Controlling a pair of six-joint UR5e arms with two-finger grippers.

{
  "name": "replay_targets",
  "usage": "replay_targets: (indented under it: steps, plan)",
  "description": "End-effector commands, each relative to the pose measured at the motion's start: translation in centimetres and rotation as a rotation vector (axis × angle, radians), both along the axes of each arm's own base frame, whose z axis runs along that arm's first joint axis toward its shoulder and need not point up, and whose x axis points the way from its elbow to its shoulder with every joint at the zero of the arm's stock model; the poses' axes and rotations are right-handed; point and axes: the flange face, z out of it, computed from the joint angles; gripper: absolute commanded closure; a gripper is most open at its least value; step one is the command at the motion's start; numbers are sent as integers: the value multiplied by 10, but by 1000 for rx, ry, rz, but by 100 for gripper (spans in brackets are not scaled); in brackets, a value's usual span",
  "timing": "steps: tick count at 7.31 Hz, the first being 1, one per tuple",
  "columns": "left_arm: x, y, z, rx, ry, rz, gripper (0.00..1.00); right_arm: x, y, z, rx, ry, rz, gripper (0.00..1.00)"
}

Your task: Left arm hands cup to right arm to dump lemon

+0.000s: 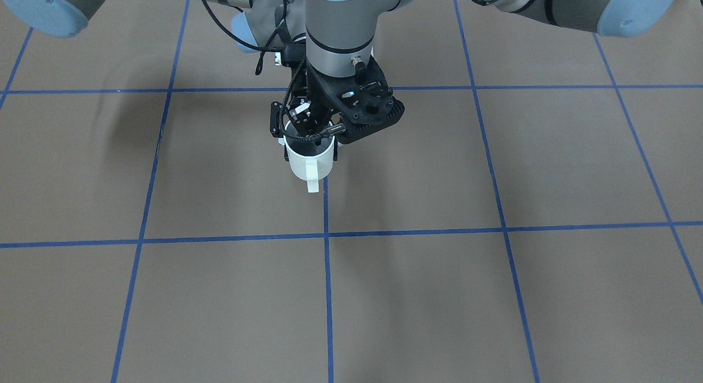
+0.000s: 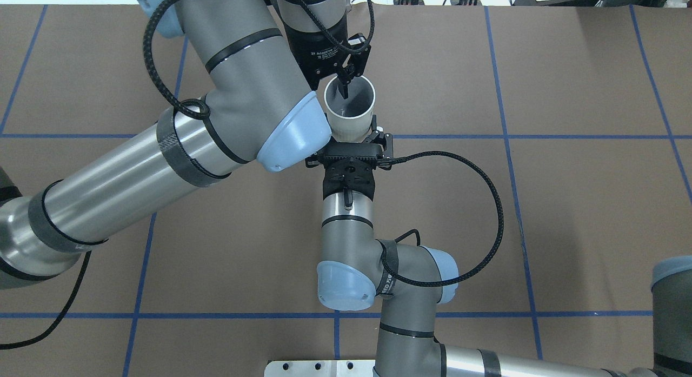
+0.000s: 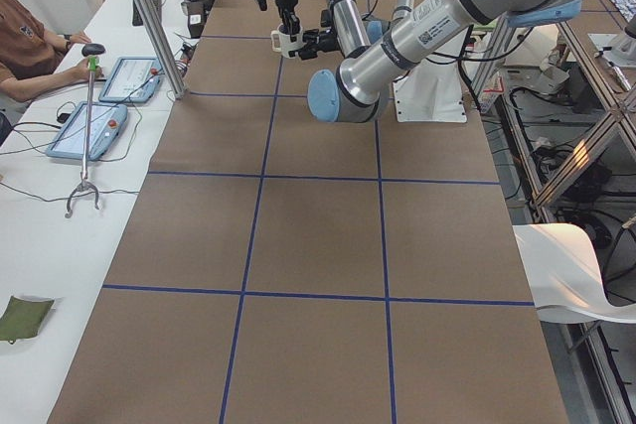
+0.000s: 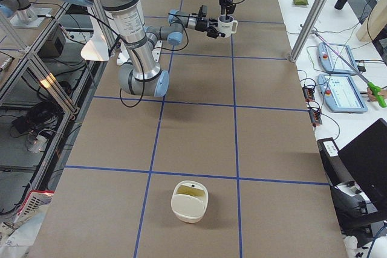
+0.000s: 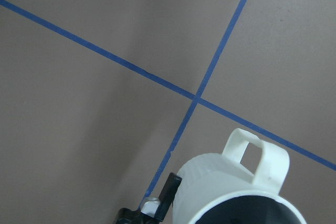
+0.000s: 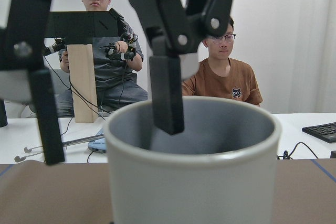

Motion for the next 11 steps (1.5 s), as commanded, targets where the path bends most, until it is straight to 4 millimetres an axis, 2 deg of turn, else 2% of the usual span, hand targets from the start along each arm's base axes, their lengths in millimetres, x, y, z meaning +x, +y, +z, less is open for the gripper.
replay_targets:
  steps: [1,2,6,8,9,10,11]
  plan:
    - [0,0,-1,1,2,0,42,0,0,0,-1,1,-2,95]
    - [8,7,0,1,0,14,43,0,0,1,-2,5,-3,95]
    - [10,9,-1,2,0,17,52,5,-9,3,-5,12,6,95]
    - [10,10,-2,2,2,18,63,5,-9,4,-5,11,6,95]
    - [10,10,-2,2,2,18,70,5,-9,3,-5,9,5,95]
    - [10,10,-2,2,2,18,88,5,-9,2,-5,8,5,95]
    - [10,10,-3,1,4,18,100,5,-9,1,-5,5,5,91]
